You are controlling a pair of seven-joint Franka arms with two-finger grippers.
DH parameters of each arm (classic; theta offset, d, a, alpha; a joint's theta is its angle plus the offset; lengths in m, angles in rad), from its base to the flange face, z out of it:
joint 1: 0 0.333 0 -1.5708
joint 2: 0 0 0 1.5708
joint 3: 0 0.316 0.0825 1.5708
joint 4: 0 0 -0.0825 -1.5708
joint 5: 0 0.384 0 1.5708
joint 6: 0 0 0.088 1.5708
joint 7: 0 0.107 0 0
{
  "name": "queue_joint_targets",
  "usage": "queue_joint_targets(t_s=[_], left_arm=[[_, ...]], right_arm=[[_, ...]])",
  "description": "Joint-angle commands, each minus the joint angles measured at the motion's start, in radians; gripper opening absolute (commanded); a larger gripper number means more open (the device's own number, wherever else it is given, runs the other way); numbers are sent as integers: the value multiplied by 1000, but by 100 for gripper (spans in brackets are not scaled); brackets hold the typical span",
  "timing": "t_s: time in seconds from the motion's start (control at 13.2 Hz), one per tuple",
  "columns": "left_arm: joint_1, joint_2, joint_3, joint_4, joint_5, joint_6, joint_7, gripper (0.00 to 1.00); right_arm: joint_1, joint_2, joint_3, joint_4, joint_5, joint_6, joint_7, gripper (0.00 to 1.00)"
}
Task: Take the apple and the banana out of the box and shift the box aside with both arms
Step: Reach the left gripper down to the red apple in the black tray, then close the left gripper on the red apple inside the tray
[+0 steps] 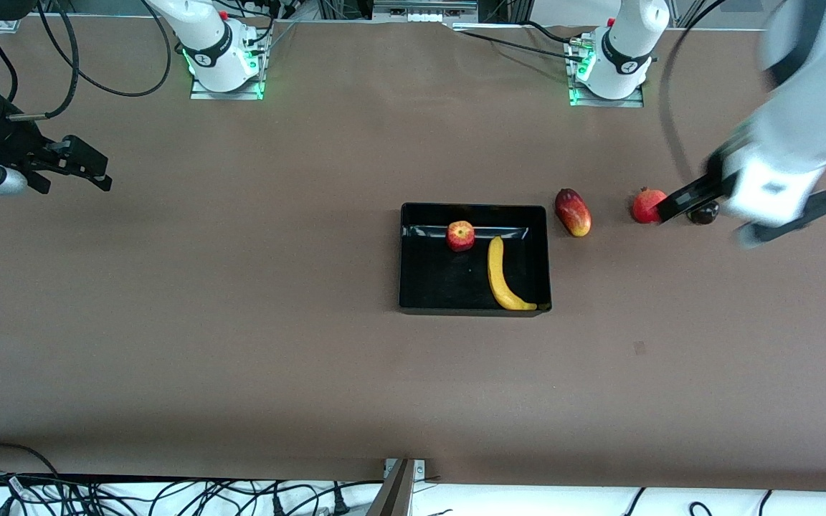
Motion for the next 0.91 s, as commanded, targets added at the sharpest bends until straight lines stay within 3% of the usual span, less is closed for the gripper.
queue_joint_targets(t_s=[0.0,0.38,0.61,0.83], left_arm=[[-133,157,7,38,32,106,-305,100],[-270,300,7,44,-37,258,-431,100],[-319,375,5,39,-106,372,-434,100],[-350,446,-1,35,-102,462,-453,100]], right_arm=[[-15,5,14,14,-10,-1,0,100],[-15,5,14,14,-10,-1,-1,100],[-13,5,14,14,-10,-1,0,100],[-15,5,14,14,-10,-1,0,100]])
